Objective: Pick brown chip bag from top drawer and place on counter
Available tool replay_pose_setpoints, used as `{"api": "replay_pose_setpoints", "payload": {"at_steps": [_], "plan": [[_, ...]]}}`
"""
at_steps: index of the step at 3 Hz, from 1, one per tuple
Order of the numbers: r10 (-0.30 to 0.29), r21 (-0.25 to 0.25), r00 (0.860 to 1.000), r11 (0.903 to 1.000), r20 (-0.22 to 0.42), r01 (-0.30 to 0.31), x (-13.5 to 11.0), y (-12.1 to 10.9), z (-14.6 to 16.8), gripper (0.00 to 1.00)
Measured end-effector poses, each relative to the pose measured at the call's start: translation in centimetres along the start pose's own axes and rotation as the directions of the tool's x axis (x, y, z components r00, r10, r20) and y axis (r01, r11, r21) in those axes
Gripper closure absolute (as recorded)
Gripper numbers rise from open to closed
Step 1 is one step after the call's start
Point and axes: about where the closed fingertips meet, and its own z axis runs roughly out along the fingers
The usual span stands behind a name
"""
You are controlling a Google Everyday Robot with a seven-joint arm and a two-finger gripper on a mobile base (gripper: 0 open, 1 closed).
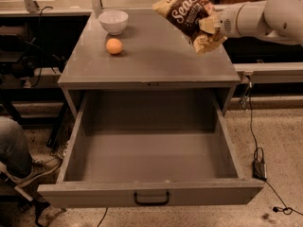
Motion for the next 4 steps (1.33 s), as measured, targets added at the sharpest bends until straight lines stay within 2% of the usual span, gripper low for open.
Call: {"api": "replay_pose_setpoints", "payload": {"at_steps": [1,2,4], "plan": [[-0.014,0.017,1.0,0.9998,-0.016,0.014,0.6,-0.3,-0.2,0.82],[-0.018,0.022,1.0,0.9996,-0.023,0.018,1.1,-0.6,-0.3,0.51],[-0.015,0.027,1.0,0.9995,-0.026,0.016,1.7,-0.9,-0.4,0.05]]}}
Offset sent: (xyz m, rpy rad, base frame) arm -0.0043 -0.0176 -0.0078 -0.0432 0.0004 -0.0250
